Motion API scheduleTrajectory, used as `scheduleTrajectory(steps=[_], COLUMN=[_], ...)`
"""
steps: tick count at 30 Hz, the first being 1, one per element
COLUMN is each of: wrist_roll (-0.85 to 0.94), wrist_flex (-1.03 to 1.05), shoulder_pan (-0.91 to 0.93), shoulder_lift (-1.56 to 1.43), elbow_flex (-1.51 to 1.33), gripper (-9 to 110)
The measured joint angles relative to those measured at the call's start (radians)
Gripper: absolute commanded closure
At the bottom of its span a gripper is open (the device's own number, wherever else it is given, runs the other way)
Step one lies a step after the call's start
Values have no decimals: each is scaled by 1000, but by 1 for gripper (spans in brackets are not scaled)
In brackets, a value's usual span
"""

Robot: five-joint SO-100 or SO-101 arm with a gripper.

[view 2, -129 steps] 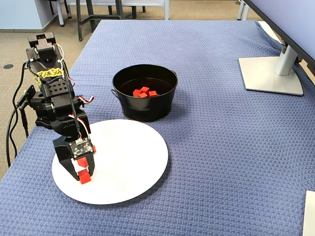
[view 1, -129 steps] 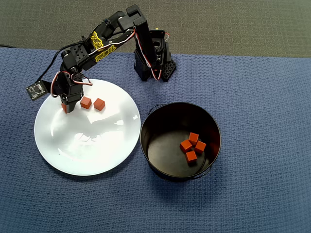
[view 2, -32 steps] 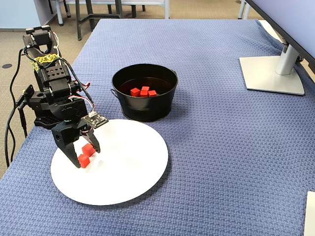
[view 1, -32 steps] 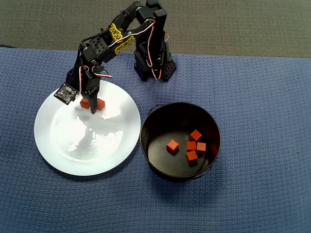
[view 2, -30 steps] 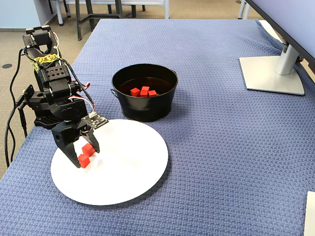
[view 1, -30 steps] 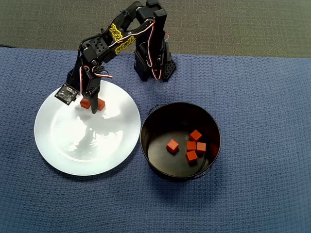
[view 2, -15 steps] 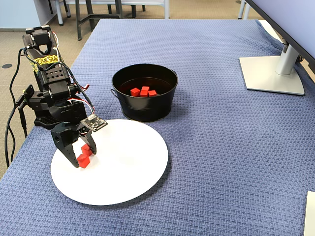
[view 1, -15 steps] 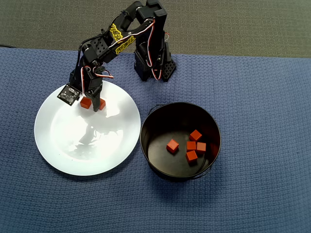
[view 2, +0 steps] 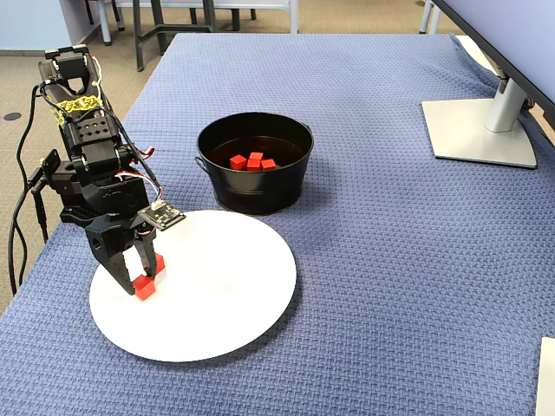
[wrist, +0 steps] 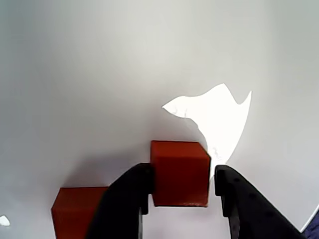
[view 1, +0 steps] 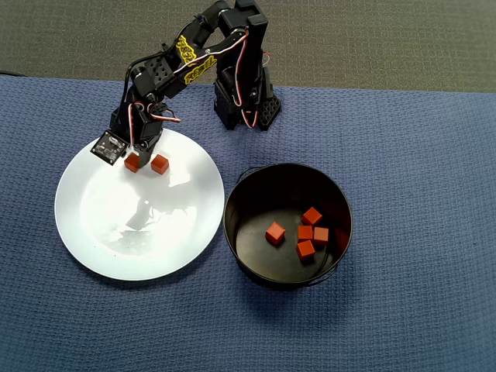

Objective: Pick up the red cubes from the white plate and place them in the black recipient

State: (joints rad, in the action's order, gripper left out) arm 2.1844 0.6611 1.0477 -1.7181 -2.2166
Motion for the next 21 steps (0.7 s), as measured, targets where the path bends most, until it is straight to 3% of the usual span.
scheduleTrajectory(steps=[10, 16, 21], wrist_roll=[-81, -443, -778], wrist_flex=[-140, -230, -163], shoulder_pan=[-2, -133, -232], shoulder_lift=[-21, -66, -184], elbow_flex=[-69, -54, 18], gripper=[101, 101, 101])
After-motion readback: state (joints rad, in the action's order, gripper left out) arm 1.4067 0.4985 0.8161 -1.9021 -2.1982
